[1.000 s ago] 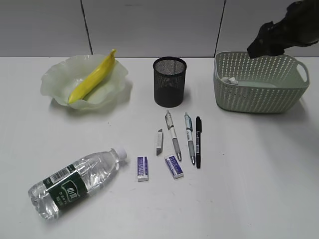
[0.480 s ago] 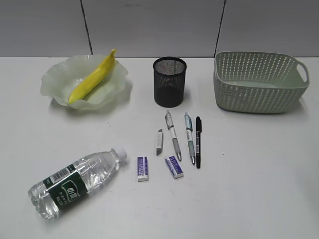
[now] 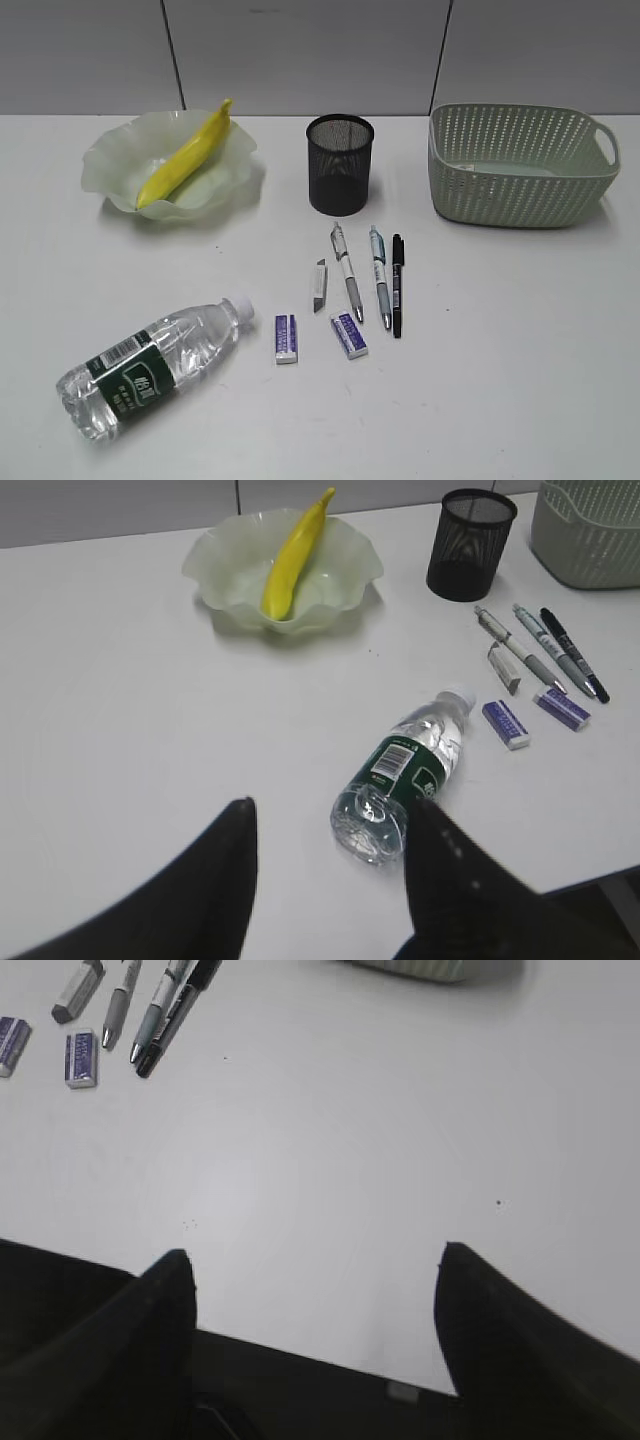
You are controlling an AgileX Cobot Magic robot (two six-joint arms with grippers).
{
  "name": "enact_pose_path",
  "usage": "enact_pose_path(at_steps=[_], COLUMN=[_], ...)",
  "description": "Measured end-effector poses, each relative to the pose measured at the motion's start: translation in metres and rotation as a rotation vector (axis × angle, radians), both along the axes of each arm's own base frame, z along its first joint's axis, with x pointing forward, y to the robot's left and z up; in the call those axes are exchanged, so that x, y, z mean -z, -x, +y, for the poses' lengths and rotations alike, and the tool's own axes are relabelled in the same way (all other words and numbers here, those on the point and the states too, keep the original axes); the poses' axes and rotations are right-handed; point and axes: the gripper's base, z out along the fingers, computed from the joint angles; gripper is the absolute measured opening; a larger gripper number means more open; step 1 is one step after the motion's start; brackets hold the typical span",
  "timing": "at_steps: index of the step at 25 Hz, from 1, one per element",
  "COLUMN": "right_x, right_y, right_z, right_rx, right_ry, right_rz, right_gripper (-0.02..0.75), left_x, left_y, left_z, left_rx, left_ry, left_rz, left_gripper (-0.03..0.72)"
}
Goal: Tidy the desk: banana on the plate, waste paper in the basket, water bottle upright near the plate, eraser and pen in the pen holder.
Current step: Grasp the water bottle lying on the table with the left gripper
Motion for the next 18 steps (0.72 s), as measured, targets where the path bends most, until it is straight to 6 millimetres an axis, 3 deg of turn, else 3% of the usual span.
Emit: enact_pose_path(at_steps=[4, 9, 14, 18], right_x=[0.016, 0.017, 0.017, 0.017], right_y=[0.026, 0.046, 0.049, 0.049], right_z=[-0.005, -0.009, -0.009, -0.009], right_rx=[0.012, 0.017, 0.018, 0.019], right_ry=[-0.001, -0.012, -0.015, -0.015], right_rz=[-0.105, -0.230, -0.250, -0.250], right_gripper=[0.580, 0.581, 0.581, 0.581], left_x=[-0.001, -0.011, -0.024, -0.022], left_y=[-0.010, -0.032, -0.072, -0.117], left_z=[-0.002, -0.007, -0.021, -0.038], left_rx=[0.002, 0.007, 0.089, 0.218], left_ry=[-0.001, 0.028, 0.096, 0.090], left_rz=[0.053, 0.079, 0.037, 0.105], left_gripper=[0.363, 0.363, 0.363, 0.368])
